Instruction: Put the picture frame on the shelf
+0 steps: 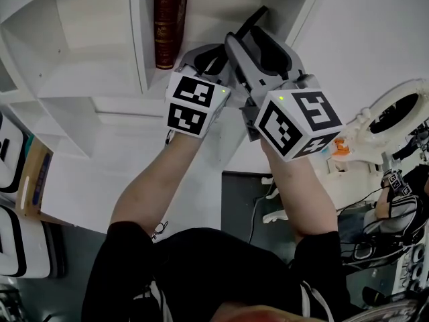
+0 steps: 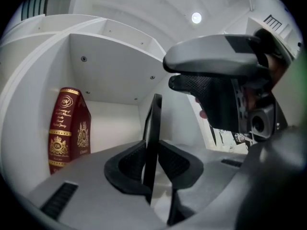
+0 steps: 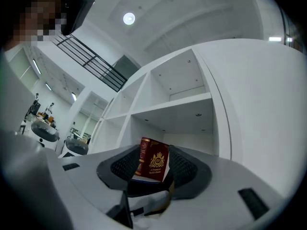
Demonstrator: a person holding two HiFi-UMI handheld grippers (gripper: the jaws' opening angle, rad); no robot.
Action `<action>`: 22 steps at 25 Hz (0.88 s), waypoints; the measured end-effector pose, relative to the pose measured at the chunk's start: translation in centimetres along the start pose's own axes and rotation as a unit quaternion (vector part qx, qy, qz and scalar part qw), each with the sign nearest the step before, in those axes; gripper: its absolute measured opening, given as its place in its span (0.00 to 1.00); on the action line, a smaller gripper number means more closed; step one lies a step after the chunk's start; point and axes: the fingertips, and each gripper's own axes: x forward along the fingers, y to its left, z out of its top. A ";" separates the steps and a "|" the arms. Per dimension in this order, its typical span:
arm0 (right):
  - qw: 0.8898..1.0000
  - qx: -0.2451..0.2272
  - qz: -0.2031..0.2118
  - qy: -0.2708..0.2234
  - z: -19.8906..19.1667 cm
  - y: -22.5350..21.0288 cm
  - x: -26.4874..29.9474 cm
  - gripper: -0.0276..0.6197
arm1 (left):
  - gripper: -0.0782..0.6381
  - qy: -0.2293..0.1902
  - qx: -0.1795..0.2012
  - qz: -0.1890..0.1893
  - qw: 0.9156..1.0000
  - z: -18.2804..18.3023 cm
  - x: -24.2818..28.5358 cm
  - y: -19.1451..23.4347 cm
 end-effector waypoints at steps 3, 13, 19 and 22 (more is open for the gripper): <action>1.000 -0.012 -0.004 -0.018 0.6 0.4 -1.2 0.32 | 0.21 0.001 -0.001 -0.006 1.000 0.0 0.3 -0.3; 0.992 -0.117 -0.016 -0.051 -2.6 4.2 -10.6 0.32 | 0.21 0.001 0.014 -0.027 1.000 0.3 0.9 -2.4; 0.999 -0.048 -0.022 -0.002 -7.6 4.4 -13.0 0.32 | 0.21 0.007 0.020 -0.047 0.999 0.7 2.0 -3.9; 0.999 -0.046 -0.017 0.022 -10.0 5.2 -13.8 0.32 | 0.21 0.012 0.023 -0.058 0.998 0.7 2.5 -4.6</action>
